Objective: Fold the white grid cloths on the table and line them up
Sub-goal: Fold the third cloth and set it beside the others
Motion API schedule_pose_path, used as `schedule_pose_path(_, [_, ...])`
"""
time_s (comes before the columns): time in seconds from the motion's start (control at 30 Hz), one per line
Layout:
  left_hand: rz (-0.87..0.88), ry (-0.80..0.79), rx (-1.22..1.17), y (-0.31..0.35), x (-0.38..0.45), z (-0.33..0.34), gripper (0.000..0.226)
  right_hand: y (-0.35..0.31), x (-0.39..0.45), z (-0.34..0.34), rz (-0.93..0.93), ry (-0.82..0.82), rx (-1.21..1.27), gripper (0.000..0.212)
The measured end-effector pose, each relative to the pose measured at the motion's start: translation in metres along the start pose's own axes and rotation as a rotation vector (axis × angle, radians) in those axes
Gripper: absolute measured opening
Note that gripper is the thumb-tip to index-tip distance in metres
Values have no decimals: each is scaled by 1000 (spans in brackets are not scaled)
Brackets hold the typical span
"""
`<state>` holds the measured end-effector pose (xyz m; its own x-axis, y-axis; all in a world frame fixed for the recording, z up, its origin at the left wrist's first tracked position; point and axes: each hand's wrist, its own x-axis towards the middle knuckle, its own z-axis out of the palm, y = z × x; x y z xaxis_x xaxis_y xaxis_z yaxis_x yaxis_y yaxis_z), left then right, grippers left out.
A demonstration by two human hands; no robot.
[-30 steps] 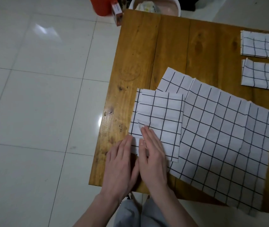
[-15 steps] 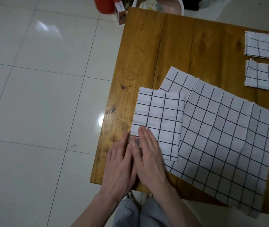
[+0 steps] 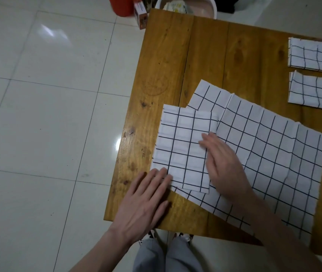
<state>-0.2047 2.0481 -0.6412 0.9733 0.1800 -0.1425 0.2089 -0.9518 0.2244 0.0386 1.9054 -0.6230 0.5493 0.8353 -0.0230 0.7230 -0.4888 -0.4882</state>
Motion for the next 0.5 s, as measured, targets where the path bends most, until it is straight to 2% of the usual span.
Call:
schedule_pose_path(0.1, [24,-27,59,-3,6,0,61,28,2,-15,-123,-91,-183,44])
schedule_pose_path(0.2, [-14,-33,80,-7,12,-1,61,38,-1,-18,-153,-159,-315,45])
schedule_pose_path(0.3, [-80,-36,90,-12,18,-6,63,36,-12,-13,-103,-141,-390,47])
schedule_pose_path(0.5, [-198,-55,89,-14,44,-15,70,8,-44,6,114,-33,-447,53])
